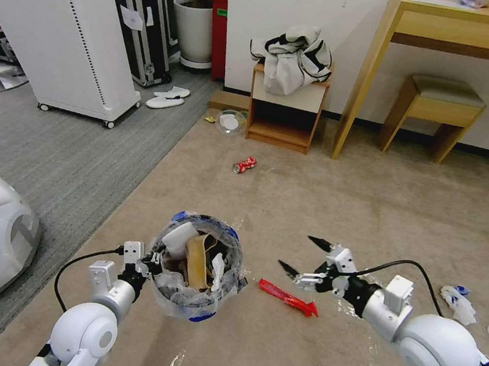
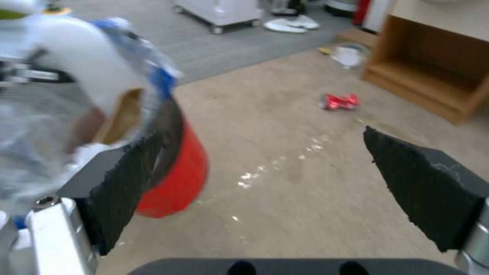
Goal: Pick up the trash bin and place the garbage on the floor into it.
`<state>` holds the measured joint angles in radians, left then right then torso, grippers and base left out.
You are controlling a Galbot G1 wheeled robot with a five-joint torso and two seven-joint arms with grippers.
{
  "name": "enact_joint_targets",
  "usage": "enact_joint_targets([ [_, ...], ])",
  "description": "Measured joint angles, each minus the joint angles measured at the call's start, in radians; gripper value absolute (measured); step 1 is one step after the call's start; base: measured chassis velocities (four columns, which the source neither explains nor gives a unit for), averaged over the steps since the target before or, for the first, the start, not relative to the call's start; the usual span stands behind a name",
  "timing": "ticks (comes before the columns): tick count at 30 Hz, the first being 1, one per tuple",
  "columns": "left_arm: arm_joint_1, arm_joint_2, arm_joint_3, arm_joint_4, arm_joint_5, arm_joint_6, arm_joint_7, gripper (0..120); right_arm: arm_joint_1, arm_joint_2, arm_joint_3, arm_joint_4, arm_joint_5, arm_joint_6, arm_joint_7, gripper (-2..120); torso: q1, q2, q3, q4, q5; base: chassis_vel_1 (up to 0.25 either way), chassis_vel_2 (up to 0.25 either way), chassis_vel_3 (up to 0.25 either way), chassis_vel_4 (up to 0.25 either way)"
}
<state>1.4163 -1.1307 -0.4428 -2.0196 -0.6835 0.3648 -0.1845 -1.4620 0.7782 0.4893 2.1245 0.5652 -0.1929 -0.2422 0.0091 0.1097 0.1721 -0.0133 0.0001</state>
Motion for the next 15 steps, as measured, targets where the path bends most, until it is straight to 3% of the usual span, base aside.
enact_joint_targets([
  [2, -0.002, 0.002, -0.001, 0.0, -0.003, 0.0, 0.0, 1, -0.023, 0.041, 0.034, -0.02, -0.009, 0.014, 0.009, 100, 0.0, 0.0, 0.0, -0.0001, 0.0, 0.0, 0.0, 0.0, 0.0],
  [15, -0.001, 0.004, -0.011, -0.002, -0.007, -0.003, 0.003, 1, -0.037, 0.113, 0.036, -0.075, -0.03, 0.039, 0.056, 100, 0.0, 0.0, 0.0, 0.0001, -0.0002, 0.0, 0.0, 0.0, 0.0],
])
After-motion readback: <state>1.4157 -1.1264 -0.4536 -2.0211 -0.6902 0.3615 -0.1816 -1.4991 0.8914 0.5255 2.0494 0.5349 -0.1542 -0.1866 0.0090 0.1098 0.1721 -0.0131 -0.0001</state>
